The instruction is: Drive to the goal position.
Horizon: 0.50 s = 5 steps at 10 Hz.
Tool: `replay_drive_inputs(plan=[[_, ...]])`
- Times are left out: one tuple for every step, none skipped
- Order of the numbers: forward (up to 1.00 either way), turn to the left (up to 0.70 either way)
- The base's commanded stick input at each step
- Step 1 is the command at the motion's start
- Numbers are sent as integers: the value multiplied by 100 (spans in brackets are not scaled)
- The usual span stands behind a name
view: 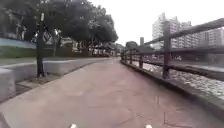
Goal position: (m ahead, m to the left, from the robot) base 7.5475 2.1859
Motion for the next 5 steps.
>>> replay_drive_inputs(plan=[[100,0],[100,0],[100,0],[100,0],[100,0]])
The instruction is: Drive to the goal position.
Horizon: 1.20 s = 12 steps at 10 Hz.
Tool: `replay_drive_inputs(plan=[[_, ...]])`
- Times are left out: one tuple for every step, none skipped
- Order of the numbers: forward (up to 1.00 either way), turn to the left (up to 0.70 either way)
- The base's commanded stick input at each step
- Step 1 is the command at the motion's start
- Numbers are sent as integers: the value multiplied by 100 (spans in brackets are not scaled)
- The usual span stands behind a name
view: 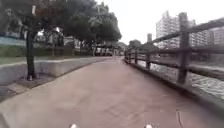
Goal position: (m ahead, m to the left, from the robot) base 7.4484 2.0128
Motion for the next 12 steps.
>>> replay_drive_inputs(plan=[[100,0],[100,0],[100,0],[100,0],[100,0],[100,0],[100,0],[100,0],[100,0],[100,0],[100,0],[100,0]])
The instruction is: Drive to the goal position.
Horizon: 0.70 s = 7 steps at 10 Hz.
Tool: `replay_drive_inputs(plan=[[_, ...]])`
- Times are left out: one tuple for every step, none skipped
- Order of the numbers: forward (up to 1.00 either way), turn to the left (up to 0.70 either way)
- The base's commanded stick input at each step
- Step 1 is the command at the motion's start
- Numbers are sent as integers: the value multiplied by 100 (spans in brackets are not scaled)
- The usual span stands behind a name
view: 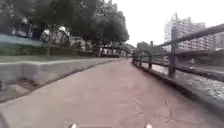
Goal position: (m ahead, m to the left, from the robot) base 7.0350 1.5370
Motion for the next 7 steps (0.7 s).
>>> replay_drive_inputs(plan=[[100,-24],[100,-40],[100,-40],[100,-40],[100,-40],[100,-31],[100,0]])
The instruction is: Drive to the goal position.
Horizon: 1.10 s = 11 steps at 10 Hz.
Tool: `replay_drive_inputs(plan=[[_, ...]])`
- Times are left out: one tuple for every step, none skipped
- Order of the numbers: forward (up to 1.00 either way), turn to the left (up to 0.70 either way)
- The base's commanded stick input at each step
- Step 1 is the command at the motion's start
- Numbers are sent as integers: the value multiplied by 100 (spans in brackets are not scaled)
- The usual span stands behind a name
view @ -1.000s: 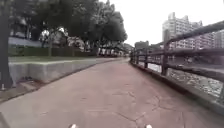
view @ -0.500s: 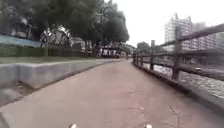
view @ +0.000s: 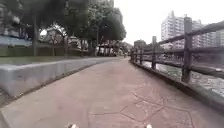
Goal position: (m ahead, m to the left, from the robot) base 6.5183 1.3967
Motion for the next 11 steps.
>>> replay_drive_inputs(plan=[[100,0],[100,0],[100,0],[100,0],[100,0],[100,0],[100,0],[100,0],[100,0],[100,0],[100,0]])
